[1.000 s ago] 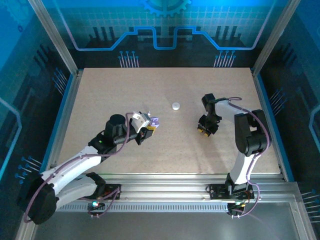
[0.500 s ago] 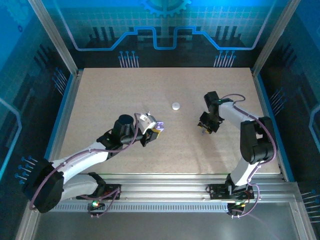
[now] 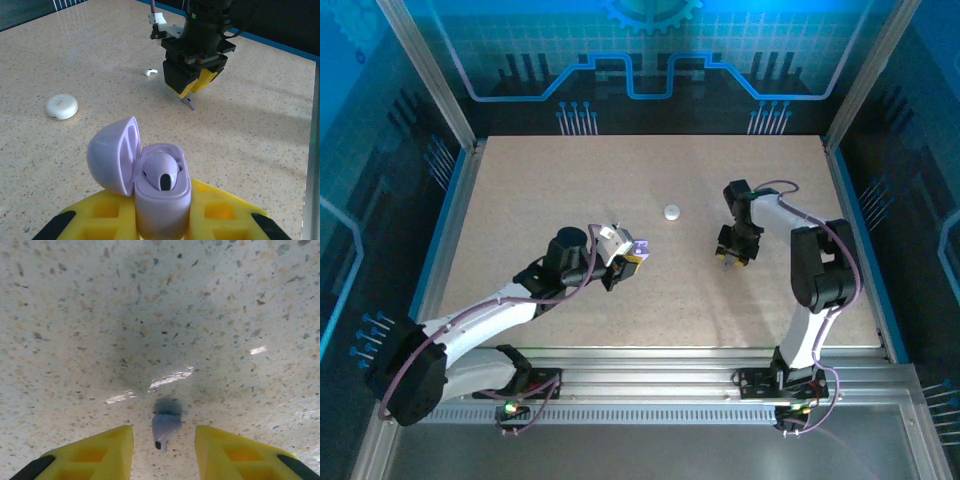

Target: Insert wireless bluetooth earbuds into charging case

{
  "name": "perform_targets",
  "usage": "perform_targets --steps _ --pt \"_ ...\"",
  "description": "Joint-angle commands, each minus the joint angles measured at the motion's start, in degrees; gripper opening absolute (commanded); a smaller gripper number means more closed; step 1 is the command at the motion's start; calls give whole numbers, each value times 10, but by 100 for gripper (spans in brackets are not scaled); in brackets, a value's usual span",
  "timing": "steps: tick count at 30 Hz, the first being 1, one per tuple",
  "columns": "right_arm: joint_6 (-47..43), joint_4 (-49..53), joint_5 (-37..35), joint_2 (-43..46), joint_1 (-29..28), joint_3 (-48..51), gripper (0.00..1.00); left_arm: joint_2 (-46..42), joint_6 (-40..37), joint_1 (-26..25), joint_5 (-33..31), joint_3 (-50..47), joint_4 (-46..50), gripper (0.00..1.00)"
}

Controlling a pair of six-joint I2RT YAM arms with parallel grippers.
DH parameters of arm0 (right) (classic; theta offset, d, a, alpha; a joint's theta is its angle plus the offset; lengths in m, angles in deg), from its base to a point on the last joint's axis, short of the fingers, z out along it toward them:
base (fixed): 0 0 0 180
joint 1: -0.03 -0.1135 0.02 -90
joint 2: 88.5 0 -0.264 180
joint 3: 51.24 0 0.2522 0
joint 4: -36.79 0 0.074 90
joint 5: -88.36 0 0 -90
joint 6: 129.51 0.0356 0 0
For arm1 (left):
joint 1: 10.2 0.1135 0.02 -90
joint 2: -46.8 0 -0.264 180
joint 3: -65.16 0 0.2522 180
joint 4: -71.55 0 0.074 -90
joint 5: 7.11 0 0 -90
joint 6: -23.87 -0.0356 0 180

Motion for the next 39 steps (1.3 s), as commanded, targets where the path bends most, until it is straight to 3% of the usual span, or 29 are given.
perform_targets --steps 1,17,27,39 --pt "-6 23 -12 -19 -1 -15 38 -12 -3 -4 -4 15 6 14" --pt "-9 12 0 -54 -2 -17 28 -33 -6 -4 -14 3 21 14" --pt "-9 24 -8 -63 -10 -15 28 -42 -7 -5 -17 -5 25 14" --pt "2 30 -9 -34 -24 -16 22 -29 2 -5 -12 -12 9 14"
